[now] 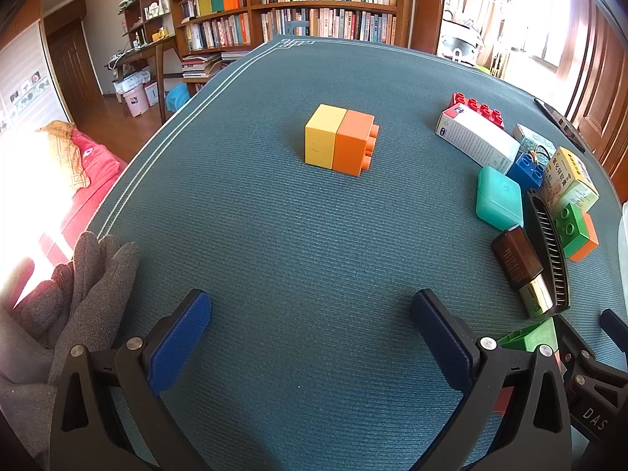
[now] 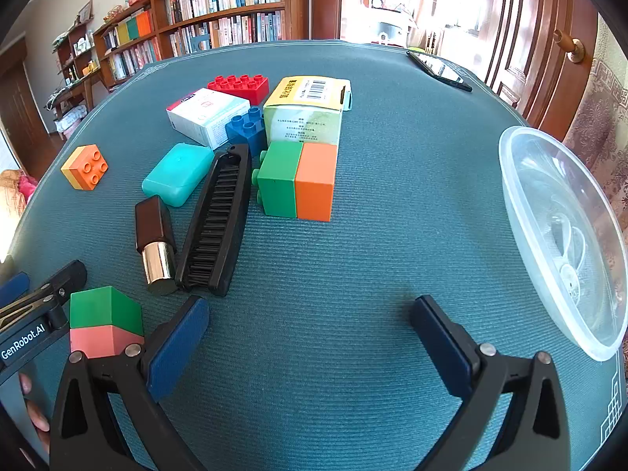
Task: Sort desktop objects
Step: 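Grasp the yellow-orange block with left gripper while right grasps green-orange block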
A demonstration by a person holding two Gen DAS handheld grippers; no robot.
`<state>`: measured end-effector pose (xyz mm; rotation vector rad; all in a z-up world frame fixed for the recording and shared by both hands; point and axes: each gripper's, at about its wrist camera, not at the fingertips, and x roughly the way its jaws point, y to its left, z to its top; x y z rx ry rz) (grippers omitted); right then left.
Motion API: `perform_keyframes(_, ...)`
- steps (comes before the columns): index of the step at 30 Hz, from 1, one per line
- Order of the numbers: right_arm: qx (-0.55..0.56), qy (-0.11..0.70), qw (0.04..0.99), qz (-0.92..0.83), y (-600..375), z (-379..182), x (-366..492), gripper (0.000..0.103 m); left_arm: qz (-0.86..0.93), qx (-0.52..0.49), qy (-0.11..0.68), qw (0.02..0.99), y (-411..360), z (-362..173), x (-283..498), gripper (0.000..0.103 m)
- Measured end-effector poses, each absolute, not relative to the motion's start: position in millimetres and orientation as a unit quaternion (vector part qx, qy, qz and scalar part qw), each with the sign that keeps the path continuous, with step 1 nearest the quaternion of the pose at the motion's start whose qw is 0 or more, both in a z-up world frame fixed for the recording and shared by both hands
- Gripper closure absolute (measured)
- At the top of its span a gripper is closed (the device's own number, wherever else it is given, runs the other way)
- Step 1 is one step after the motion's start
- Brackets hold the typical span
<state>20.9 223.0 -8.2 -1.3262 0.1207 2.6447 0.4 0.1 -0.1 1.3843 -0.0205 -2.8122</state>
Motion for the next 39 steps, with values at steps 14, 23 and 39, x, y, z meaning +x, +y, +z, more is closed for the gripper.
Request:
perform_keyframes(14, -0.468, 0.023, 0.026, 0.883, 225.7, -10.1, 20.6, 0.000, -0.897, 0.443, -0.008, 0.005, -3.9, -1.8, -0.3, 0.000)
perform_keyframes(23, -0.475, -0.014, -0.002, 0.880, 222.2, -12.0, 40.7, 0.000, -0.891, 0.453, -0.010, -0.006, -4.9, 4.9, -0.5, 0.000)
perform_keyframes(39, -0.478, -0.010, -0.001, 0.878, 211.6, -10.6, 8.0, 0.000, -0.900, 0.434, -0.017, 0.027, -16.2, 36.2, -55.0, 0.000)
